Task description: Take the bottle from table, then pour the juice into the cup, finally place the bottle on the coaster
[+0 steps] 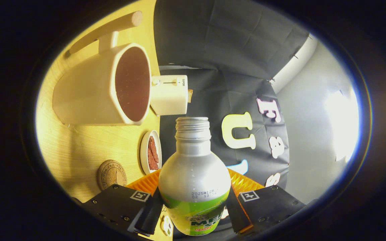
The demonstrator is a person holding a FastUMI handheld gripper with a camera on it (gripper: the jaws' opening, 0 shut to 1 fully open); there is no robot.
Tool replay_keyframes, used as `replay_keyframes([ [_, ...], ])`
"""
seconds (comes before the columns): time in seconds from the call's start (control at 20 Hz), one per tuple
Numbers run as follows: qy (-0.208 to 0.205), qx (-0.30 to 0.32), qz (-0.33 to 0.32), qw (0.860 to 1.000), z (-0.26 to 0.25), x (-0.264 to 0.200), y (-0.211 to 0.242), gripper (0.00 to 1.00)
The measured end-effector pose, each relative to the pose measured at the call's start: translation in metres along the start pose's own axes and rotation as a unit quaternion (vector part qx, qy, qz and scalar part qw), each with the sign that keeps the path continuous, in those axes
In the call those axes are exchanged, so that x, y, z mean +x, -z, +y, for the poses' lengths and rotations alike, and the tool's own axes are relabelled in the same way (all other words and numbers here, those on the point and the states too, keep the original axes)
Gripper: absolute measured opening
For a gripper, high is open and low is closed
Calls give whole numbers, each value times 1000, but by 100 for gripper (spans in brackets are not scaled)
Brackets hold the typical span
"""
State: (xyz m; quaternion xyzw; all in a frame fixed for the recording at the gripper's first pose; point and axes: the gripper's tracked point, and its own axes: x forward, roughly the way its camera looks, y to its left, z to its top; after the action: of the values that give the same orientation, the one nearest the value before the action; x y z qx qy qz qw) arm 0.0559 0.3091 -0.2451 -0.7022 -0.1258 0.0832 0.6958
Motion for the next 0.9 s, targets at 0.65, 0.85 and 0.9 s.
replay_keyframes([
  [0.65,10,-62,-20,998,-5,6,-7,82],
  [0.85,7,-84,-22,996,-5,5,-8,82],
  [0.9,5,-87,-20,996,-5,4,-8,82],
])
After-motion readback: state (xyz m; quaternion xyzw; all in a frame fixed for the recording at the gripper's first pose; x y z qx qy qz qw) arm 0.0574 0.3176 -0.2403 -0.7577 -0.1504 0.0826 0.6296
